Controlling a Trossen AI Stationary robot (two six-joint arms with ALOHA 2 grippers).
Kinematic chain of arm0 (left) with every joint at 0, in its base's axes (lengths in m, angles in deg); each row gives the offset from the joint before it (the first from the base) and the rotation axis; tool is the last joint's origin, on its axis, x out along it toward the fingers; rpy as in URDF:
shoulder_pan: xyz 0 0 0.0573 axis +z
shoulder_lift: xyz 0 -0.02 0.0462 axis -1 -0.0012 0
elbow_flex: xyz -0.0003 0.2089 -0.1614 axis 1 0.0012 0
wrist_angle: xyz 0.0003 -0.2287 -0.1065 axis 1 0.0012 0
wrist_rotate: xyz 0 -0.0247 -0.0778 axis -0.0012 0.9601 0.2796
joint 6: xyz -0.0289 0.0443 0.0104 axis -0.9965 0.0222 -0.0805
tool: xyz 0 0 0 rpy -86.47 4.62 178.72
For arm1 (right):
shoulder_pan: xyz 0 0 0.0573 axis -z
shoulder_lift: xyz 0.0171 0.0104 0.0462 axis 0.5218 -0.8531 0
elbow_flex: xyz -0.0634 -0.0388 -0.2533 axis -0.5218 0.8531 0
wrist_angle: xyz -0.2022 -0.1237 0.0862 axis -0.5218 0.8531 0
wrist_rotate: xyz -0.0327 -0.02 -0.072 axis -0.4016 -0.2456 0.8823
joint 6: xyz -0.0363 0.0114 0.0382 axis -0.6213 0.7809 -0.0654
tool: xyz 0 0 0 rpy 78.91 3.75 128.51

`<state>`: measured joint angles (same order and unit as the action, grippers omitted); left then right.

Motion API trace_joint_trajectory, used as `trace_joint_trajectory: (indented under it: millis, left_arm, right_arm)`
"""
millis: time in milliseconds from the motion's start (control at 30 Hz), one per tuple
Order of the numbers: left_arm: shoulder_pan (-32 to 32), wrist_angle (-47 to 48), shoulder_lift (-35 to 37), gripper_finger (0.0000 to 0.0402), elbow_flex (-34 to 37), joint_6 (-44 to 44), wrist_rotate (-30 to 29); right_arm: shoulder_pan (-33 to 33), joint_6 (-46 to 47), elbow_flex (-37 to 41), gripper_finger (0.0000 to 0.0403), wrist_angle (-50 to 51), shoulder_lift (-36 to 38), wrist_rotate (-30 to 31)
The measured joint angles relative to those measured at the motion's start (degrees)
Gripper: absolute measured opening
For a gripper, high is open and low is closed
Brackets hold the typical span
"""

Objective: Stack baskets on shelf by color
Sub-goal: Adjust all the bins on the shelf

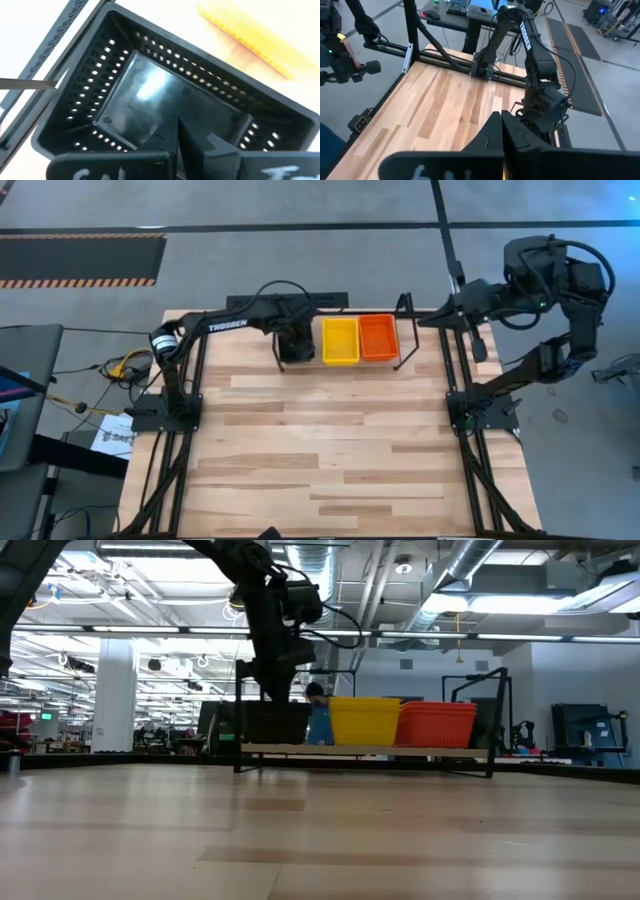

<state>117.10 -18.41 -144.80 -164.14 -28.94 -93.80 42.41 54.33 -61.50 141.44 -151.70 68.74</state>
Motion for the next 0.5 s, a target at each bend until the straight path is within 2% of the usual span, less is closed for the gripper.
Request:
trace_joint_trajectory:
  millis: [500]
  left_arm:
    - [-3.93,0.66,0.0,0.0,-1.14,-1.23,-2.8]
  right_arm:
    - [0.0,-0.59,-0.02,0.0003,0.04,-0.02,-0.02]
